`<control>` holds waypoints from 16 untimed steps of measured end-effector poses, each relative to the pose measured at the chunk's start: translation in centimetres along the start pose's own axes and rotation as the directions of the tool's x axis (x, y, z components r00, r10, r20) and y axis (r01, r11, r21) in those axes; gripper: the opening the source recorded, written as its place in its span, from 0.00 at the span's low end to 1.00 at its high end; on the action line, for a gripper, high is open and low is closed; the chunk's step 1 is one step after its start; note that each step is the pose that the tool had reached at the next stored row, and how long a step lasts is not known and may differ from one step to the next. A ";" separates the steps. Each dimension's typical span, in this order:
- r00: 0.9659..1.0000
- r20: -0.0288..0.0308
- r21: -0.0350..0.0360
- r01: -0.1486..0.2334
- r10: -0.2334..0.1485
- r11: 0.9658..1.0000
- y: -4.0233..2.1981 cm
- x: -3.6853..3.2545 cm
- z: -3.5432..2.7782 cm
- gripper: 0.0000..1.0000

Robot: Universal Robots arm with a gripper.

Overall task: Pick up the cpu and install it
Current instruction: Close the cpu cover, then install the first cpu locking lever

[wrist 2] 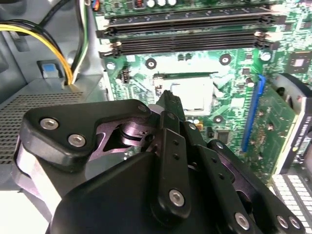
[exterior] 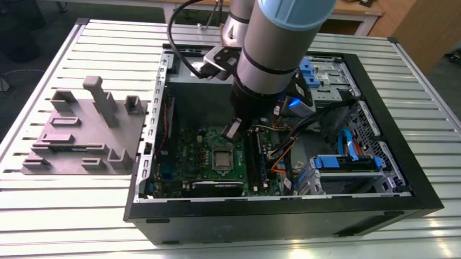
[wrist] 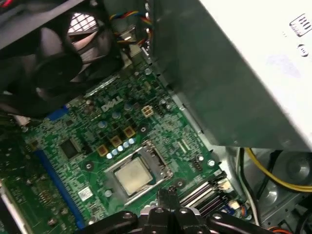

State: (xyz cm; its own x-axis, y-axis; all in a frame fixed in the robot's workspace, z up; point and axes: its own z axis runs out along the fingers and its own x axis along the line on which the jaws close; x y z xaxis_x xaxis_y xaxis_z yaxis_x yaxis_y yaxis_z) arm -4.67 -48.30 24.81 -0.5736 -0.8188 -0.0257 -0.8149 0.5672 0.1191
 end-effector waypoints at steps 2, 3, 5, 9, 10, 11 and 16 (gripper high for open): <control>1.000 0.000 0.000 0.002 -0.002 1.000 -0.07 0.30 0.00 0.10; 1.000 0.000 0.000 0.003 -0.003 1.000 -0.04 0.44 0.00 0.10; 1.000 0.000 0.001 0.006 -0.006 1.000 0.03 0.56 0.01 0.10; 1.000 0.000 0.001 0.006 -0.006 1.000 0.03 0.56 0.01 0.10; 1.000 0.000 0.001 0.006 -0.006 1.000 0.03 0.56 0.00 0.10; 1.000 0.000 0.001 0.006 -0.006 1.000 0.03 0.56 0.01 0.10; 1.000 0.000 0.001 0.006 -0.006 1.000 0.03 0.56 0.01 0.10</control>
State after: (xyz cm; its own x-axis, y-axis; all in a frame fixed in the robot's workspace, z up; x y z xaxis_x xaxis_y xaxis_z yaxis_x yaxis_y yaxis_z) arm -5.02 -48.74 24.79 -0.5683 -0.8224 -0.0264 -0.8187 0.5620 0.1182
